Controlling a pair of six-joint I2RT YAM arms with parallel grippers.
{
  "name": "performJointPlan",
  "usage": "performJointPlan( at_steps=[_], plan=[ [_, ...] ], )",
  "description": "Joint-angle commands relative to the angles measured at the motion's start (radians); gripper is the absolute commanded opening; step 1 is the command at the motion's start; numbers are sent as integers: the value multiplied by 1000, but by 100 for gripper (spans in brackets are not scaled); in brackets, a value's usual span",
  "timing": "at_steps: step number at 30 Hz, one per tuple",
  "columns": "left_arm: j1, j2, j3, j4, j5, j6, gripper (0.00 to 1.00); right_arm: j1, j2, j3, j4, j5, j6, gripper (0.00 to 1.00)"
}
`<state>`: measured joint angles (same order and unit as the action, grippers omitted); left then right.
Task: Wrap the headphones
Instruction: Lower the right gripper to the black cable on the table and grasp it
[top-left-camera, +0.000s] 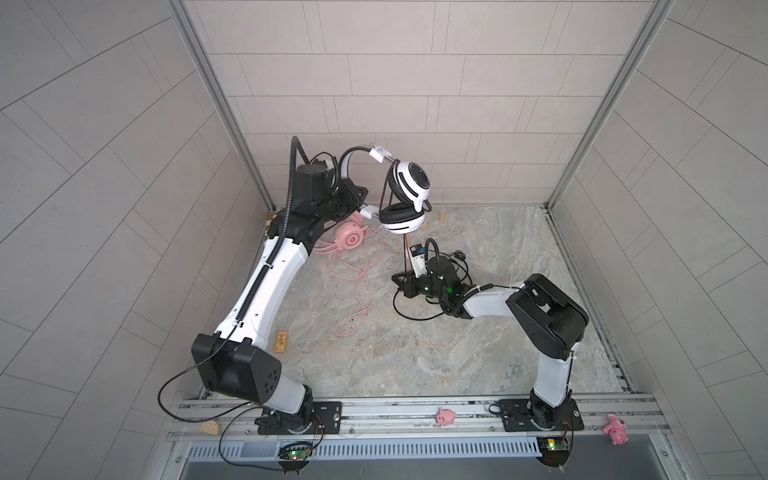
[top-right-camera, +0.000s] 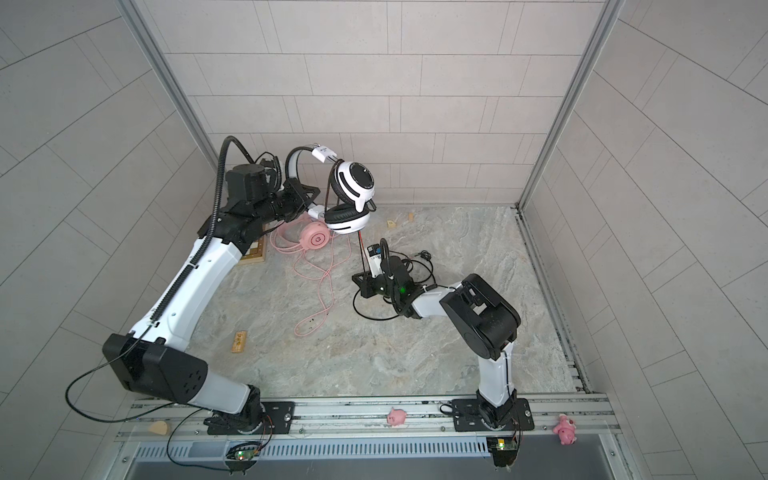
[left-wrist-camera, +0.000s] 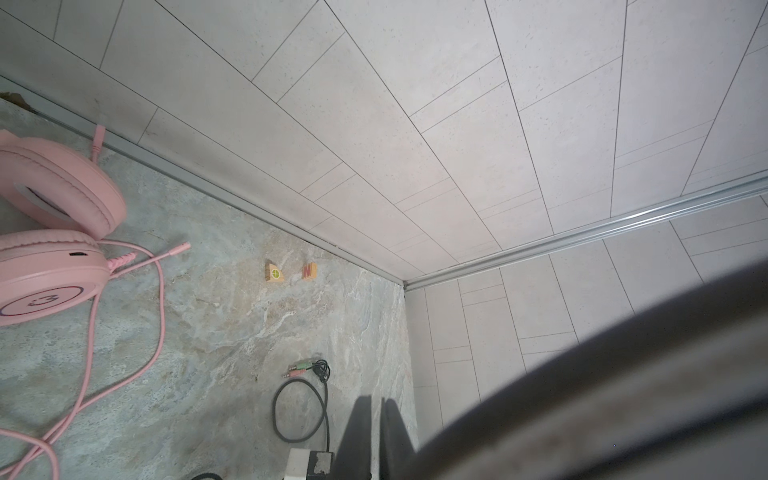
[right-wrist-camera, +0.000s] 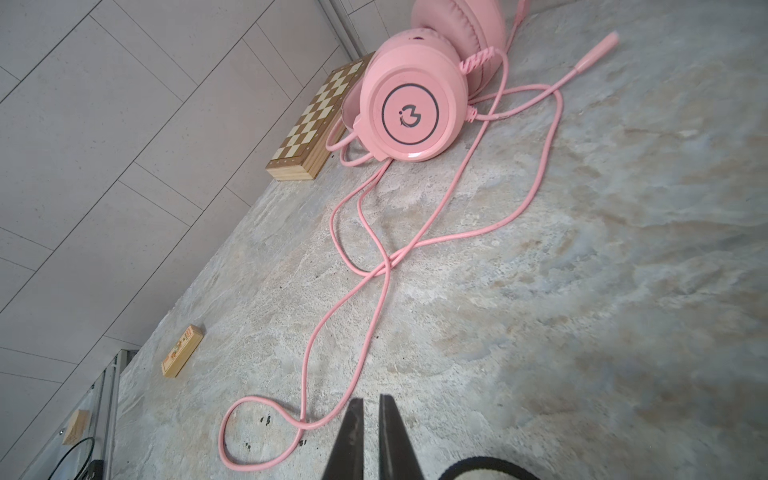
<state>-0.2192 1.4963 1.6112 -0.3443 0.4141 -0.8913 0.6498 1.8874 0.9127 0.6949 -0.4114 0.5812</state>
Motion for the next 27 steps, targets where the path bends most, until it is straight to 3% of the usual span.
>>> performJointPlan(
  at_steps=[1, 6, 9, 15, 21, 27],
  plan=[
    [-5, -63, 13, 111, -79, -73, 0, 1, -52, -39, 39, 26, 66, 5],
    [-5, -107, -37, 108, -260, -104, 0, 16, -96, -93, -2, 37, 78, 3],
    [-5, -133, -83, 108, -333, -133, 0, 55, -136, -89, -103, 10, 3, 3],
    [-6, -141, -123, 127, -390, -162, 0, 160, -226, -79, -359, 132, -124, 4],
    [-12, -110, -131, 136, -382, -168, 0, 296, -238, 86, -633, 242, -239, 4],
    [-23, -118, -132, 98, -458, -83, 0, 398, -280, 172, -778, 336, -339, 5]
  ],
)
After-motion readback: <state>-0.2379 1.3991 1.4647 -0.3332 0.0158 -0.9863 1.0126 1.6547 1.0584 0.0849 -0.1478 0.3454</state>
